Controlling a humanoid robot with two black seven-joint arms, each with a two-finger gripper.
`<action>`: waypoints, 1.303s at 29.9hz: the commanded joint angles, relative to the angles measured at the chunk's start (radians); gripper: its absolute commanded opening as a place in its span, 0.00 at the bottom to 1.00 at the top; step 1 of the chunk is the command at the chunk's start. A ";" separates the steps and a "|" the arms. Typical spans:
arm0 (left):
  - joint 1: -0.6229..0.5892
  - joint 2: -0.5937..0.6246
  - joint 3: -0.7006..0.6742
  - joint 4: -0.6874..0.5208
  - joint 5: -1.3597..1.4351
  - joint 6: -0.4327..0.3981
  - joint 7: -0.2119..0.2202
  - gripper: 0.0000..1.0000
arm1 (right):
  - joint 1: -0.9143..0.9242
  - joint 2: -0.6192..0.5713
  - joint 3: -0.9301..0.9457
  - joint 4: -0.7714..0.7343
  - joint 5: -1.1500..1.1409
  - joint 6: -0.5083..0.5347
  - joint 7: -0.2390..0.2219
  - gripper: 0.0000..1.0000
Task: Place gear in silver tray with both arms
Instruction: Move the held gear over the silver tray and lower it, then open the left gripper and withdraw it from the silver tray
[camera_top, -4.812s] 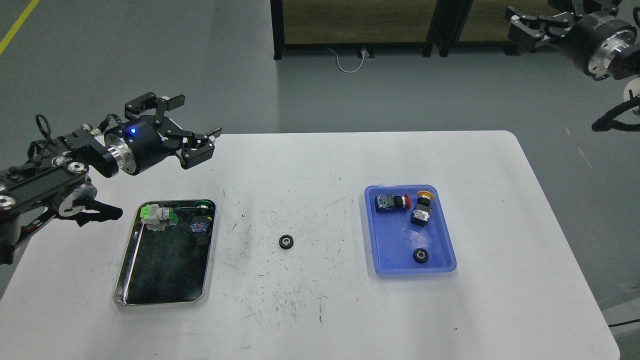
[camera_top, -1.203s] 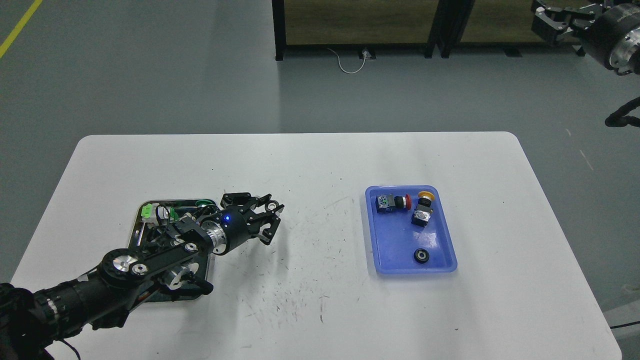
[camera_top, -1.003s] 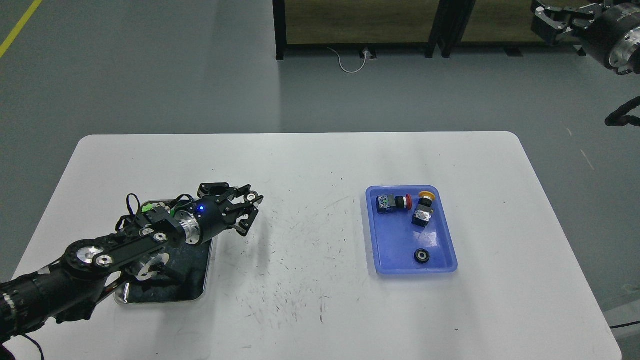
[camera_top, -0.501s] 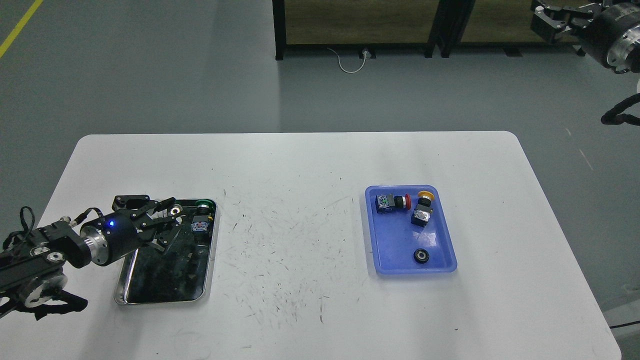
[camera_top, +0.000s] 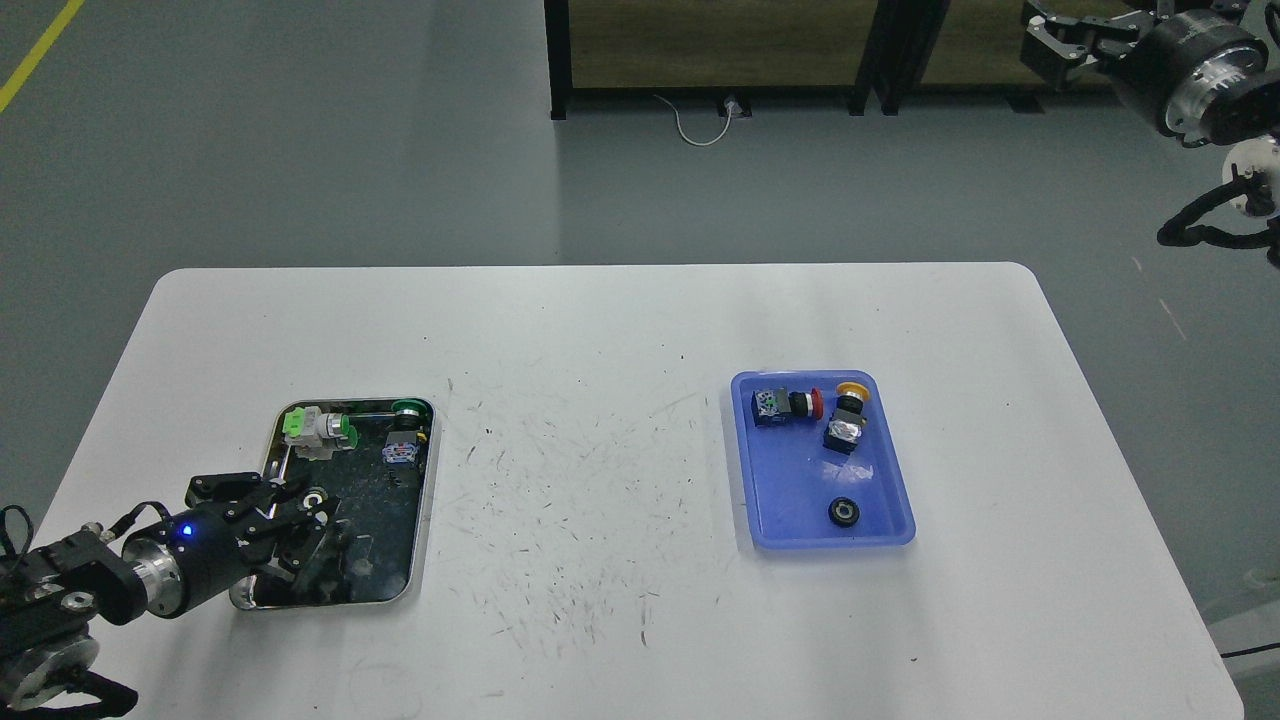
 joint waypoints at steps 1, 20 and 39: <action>0.010 -0.021 -0.001 0.004 -0.001 0.011 0.005 0.33 | 0.000 0.012 0.000 -0.003 0.000 -0.008 0.000 0.89; 0.036 -0.063 -0.001 0.031 -0.001 0.027 0.003 0.46 | 0.000 0.044 -0.009 -0.029 -0.009 -0.016 0.001 0.89; -0.018 0.000 -0.245 0.050 -0.067 0.008 0.014 0.98 | 0.011 0.037 -0.031 0.032 -0.012 0.000 0.007 0.99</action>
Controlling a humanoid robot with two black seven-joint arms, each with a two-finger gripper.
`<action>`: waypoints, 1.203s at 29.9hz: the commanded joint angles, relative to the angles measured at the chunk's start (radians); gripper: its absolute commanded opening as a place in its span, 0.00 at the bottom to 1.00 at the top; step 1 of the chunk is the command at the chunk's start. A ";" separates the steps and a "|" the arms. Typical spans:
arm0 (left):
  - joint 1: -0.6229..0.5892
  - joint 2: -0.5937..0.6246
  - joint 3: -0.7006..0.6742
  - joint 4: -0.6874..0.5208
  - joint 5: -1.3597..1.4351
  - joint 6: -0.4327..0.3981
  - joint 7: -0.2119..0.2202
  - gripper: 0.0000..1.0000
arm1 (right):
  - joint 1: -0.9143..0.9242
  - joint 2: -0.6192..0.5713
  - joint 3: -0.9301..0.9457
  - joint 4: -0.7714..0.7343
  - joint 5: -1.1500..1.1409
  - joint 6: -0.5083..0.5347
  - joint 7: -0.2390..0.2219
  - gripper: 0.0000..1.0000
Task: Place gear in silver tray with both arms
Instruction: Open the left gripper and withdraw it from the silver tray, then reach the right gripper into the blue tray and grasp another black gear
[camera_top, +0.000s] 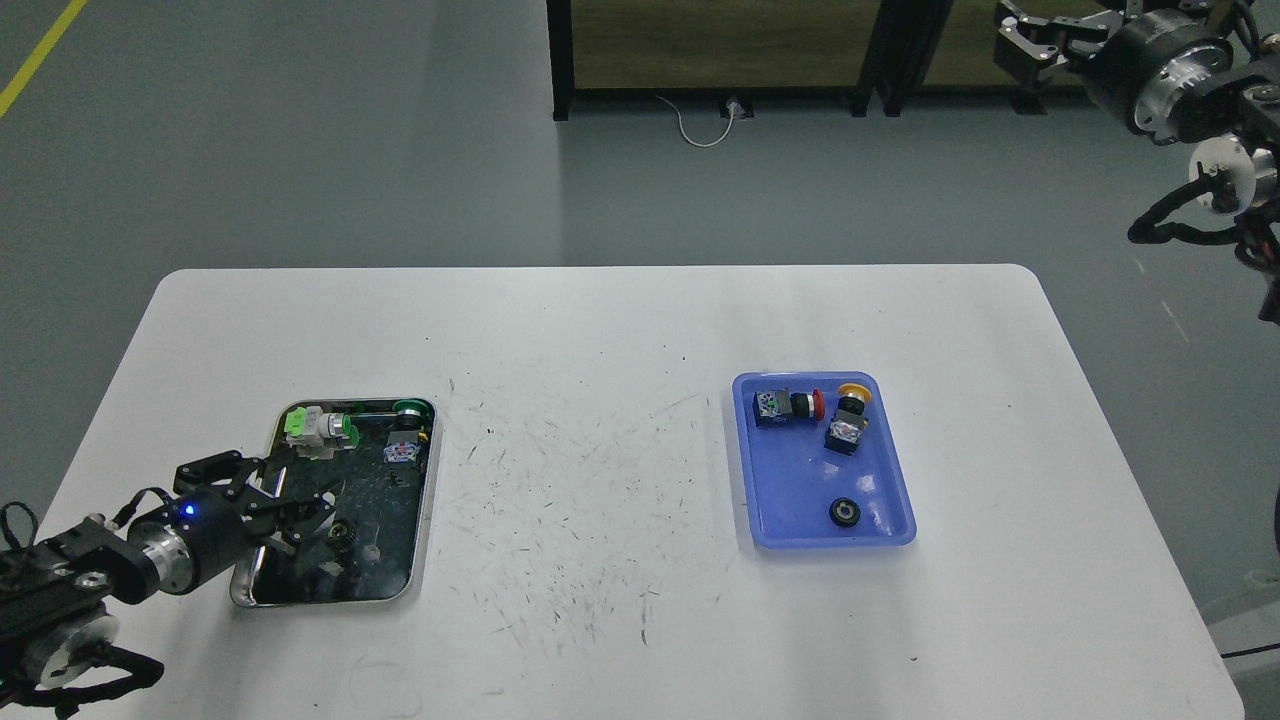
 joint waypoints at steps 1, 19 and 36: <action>-0.043 0.035 -0.104 0.000 -0.005 -0.020 0.011 0.98 | -0.002 -0.013 -0.036 0.059 -0.002 0.010 0.002 0.99; -0.333 0.070 -0.063 0.123 -0.149 -0.024 0.066 0.98 | -0.079 -0.225 -0.361 0.628 0.002 0.015 -0.096 0.98; -0.382 0.069 -0.053 0.167 -0.197 -0.027 0.066 0.98 | -0.297 -0.220 -0.426 0.687 -0.107 0.015 -0.102 0.98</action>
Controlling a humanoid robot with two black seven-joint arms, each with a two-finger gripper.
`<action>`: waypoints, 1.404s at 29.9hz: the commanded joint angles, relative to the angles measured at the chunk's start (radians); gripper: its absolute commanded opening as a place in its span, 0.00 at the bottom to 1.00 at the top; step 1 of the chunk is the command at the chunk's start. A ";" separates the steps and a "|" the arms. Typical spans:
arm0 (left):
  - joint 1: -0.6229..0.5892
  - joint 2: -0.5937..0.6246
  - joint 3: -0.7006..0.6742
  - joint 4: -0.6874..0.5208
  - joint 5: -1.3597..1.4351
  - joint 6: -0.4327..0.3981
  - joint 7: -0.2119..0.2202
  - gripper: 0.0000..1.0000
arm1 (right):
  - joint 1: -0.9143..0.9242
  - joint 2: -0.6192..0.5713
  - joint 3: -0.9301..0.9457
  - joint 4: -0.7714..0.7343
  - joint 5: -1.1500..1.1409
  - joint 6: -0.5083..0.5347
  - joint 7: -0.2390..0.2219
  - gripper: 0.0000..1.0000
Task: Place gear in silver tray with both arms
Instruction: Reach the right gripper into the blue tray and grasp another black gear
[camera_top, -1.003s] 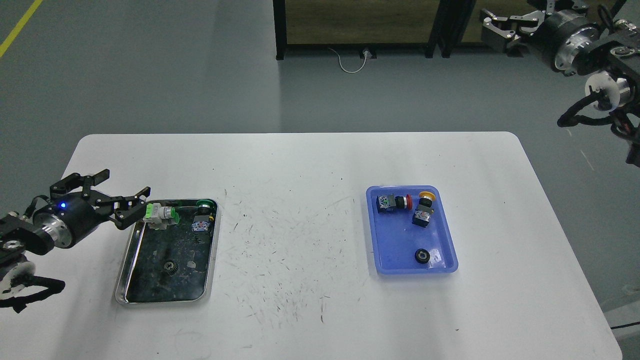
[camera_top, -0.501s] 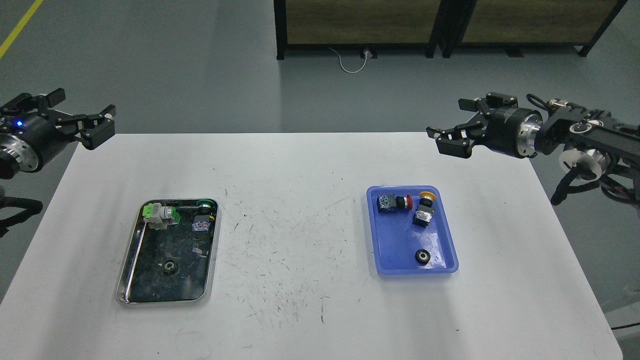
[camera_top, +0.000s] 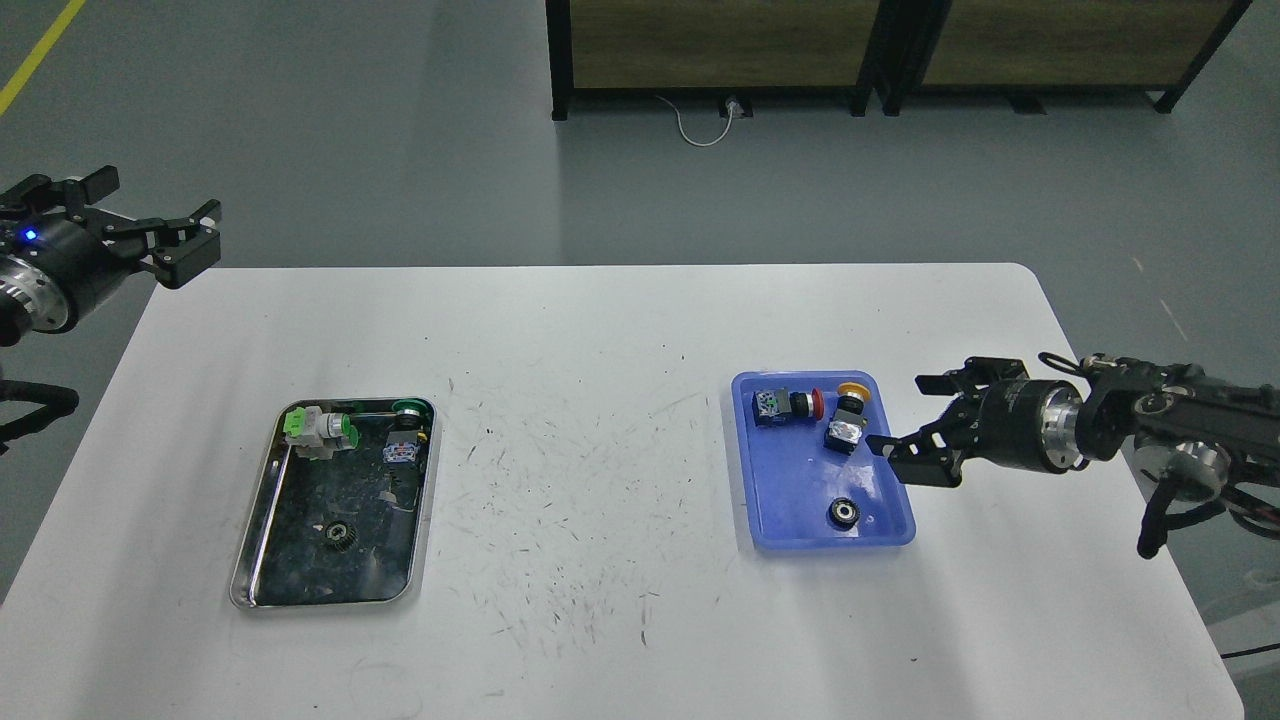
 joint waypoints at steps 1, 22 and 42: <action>-0.020 0.001 0.000 0.010 -0.025 0.000 0.000 0.98 | -0.039 0.022 0.000 -0.020 -0.020 -0.004 0.002 0.98; -0.023 0.007 0.002 0.012 -0.025 0.001 0.000 0.98 | -0.134 0.203 0.017 -0.156 -0.044 -0.048 0.015 0.86; -0.025 0.007 0.002 0.025 -0.025 0.001 0.006 0.98 | -0.163 0.214 0.019 -0.157 -0.059 -0.039 0.006 0.59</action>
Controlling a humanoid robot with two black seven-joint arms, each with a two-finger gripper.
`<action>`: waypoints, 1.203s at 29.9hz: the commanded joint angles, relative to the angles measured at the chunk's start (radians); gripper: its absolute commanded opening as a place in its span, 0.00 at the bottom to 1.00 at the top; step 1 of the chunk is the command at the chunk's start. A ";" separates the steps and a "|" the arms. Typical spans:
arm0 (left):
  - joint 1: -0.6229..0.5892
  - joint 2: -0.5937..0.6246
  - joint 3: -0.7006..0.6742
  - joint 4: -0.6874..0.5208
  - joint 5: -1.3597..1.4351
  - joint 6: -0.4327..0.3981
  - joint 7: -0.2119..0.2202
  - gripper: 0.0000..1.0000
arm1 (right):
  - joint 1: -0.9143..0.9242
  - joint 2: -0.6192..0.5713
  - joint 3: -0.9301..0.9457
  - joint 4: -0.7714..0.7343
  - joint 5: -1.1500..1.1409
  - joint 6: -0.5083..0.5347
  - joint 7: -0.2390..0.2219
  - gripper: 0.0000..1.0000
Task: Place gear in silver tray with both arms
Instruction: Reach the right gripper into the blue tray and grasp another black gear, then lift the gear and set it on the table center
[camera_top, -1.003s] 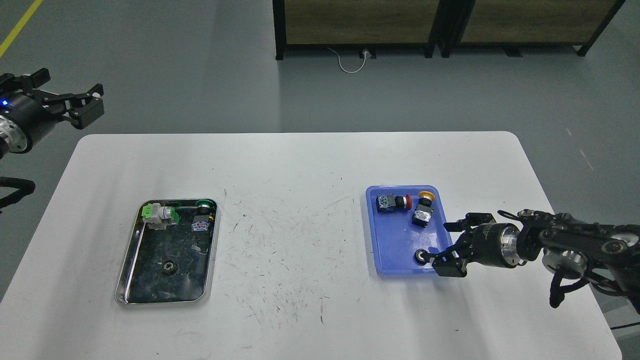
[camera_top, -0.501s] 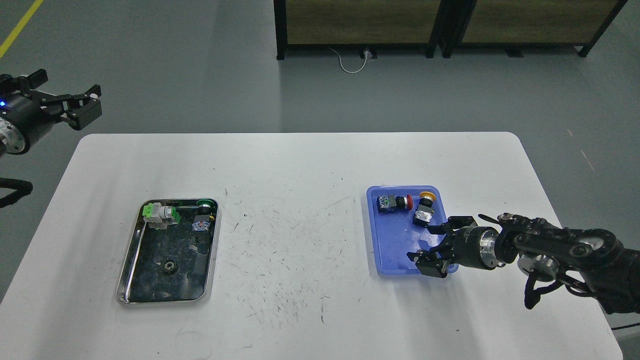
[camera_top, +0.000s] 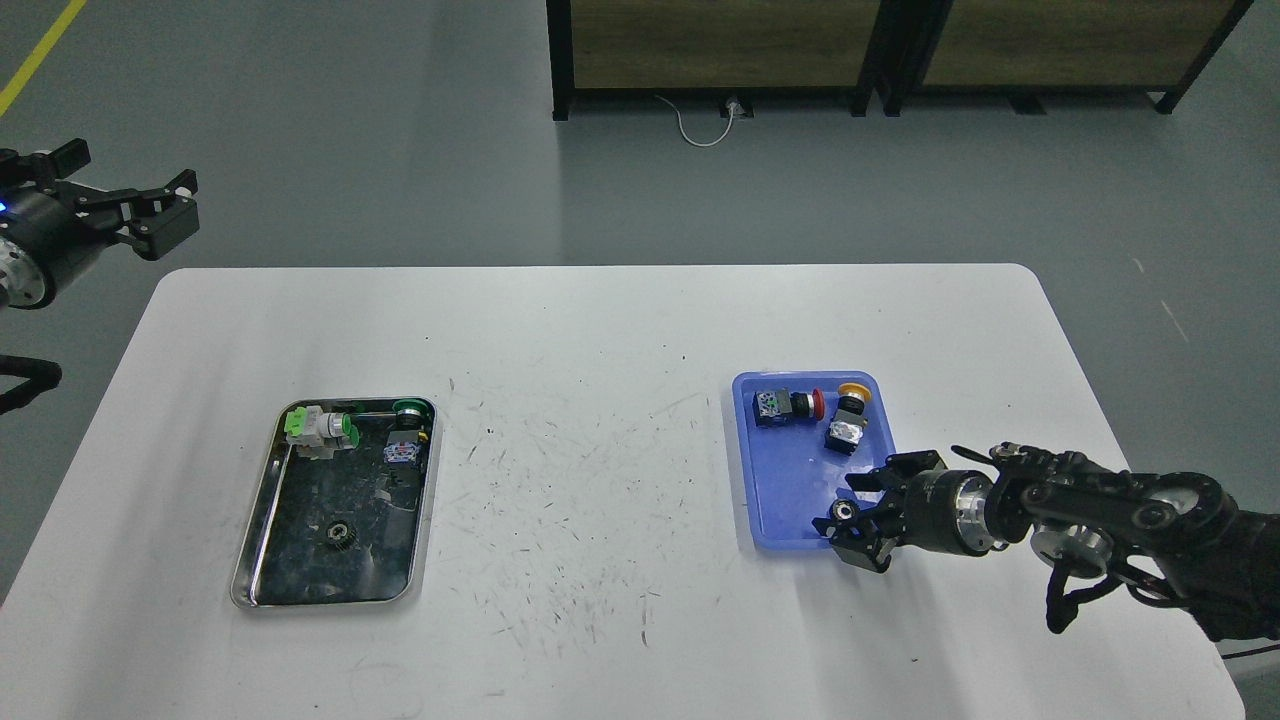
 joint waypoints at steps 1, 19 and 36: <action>0.000 -0.001 0.000 0.001 0.000 0.000 0.000 0.98 | 0.000 -0.001 0.001 0.000 -0.003 0.001 -0.001 0.58; -0.002 -0.001 0.000 0.009 0.000 0.000 0.002 0.98 | 0.009 -0.034 0.038 0.001 -0.003 0.058 -0.004 0.22; -0.020 -0.012 0.000 0.026 0.000 0.001 0.009 0.98 | 0.216 0.239 -0.017 -0.081 0.011 0.128 0.010 0.25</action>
